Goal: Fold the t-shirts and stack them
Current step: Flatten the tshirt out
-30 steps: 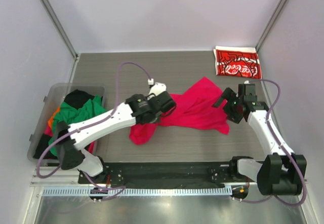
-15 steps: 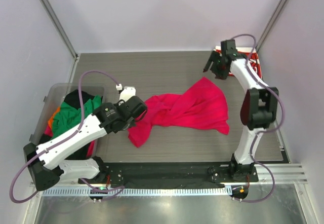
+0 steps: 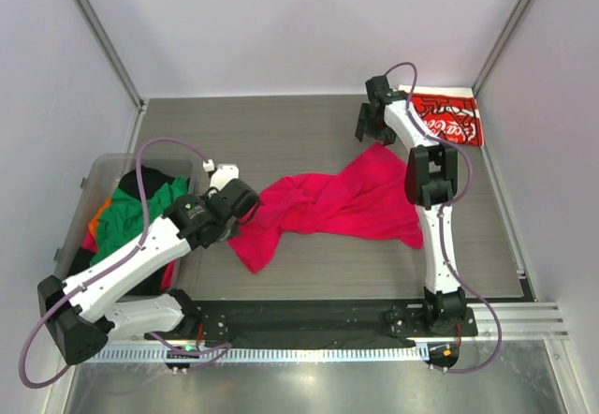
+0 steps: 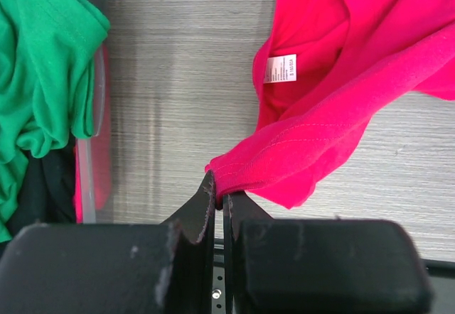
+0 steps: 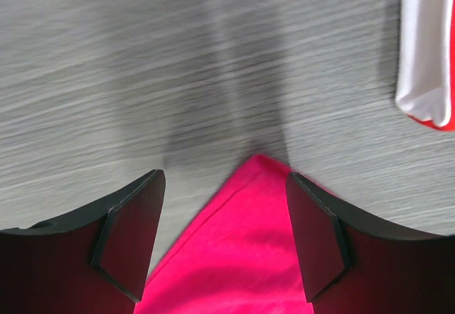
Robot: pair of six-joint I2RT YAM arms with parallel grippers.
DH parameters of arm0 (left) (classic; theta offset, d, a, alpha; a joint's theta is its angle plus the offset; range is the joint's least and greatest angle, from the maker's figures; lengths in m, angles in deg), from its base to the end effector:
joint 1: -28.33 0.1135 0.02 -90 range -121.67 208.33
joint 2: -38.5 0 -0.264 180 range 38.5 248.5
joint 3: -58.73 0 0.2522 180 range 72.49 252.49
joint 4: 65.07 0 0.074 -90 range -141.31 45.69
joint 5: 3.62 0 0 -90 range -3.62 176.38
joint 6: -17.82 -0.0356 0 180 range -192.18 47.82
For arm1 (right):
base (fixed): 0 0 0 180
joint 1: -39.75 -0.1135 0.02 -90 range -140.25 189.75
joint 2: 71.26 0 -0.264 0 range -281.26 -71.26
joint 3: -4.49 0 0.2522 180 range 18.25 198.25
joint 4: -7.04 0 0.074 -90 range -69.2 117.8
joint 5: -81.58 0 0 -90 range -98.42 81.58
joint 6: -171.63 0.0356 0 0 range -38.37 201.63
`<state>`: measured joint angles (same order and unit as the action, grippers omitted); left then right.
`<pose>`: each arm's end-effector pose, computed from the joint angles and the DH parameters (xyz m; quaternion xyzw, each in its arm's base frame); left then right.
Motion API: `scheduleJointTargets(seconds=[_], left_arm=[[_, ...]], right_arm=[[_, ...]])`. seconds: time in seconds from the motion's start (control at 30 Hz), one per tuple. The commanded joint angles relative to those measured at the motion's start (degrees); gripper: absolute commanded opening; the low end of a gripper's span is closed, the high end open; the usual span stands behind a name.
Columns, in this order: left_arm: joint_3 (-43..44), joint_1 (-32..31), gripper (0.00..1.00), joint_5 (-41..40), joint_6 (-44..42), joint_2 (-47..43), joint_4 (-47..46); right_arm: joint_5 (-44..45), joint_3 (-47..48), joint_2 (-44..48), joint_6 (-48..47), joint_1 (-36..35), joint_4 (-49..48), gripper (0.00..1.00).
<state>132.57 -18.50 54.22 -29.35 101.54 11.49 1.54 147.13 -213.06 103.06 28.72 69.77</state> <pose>0.1444 -0.1262 0.3011 -0.0253 0.9409 0.0498 0.3340 0.5224 0.0956 0.1843 0.1086 0.9605 -0.0132 0.2558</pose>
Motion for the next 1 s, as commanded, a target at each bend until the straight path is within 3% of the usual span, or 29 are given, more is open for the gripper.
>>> scheduleJointTargets(seconds=[0.0,0.07,0.2,0.23,0.27,0.37,0.4,0.43,0.63,0.73,0.77,0.97], left_arm=[[-0.75,0.77,0.0,0.26,-0.99,-1.26,-2.69],[-0.83,1.04,0.0,0.43,-0.91,-1.08,-2.95],[-1.63,1.3,0.0,0.87,-0.99,-1.26,-3.83],[-1.71,1.39,0.0,1.13,-0.99,-1.26,-4.01],[-1.8,1.48,0.0,1.22,-0.99,-1.26,-4.09],[-1.54,1.65,0.0,1.31,-1.17,-1.17,-4.09],[-1.45,1.74,0.0,1.31,-1.26,-1.26,-4.09],[-1.28,2.0,0.0,1.4,-1.26,-1.17,-4.18],[4.78,3.58,0.0,1.67,-4.06,2.68,-4.27],[11.63,4.98,0.0,0.96,-6.61,6.54,-3.22],[15.56,5.43,0.0,0.79,-7.4,7.69,-2.96],[30.79,10.26,0.0,0.7,-13.12,13.24,0.21]], right_arm=[[5.33,4.36,-0.85,-2.97,-0.75,2.53,0.74],[8.05,3.93,-1.29,-3.67,-1.19,2.71,0.72],[9.2,1.21,-1.73,-3.59,-1.63,2.62,0.57],[9.12,0.76,-1.73,-3.5,-1.63,2.53,0.44],[9.03,0.41,-1.64,-3.5,-1.8,2.62,0.42],[7.19,-1.78,-0.5,-2.36,-1.89,2.53,0.22],[6.57,-2.83,0.02,-1.84,-1.89,2.27,0.06],[6.05,-3.28,1.25,-1.57,-2.07,2.18,0.01],[3.05,-0.57,9.59,-0.78,-3.21,4.63,0.01],[2.79,2.08,18.81,-0.08,-4.0,8.77,0.01],[2.7,1.12,26.06,0.54,-4.09,9.21,0.01],[6.38,-22.49,55.18,3.7,-4.35,9.83,0.01]])
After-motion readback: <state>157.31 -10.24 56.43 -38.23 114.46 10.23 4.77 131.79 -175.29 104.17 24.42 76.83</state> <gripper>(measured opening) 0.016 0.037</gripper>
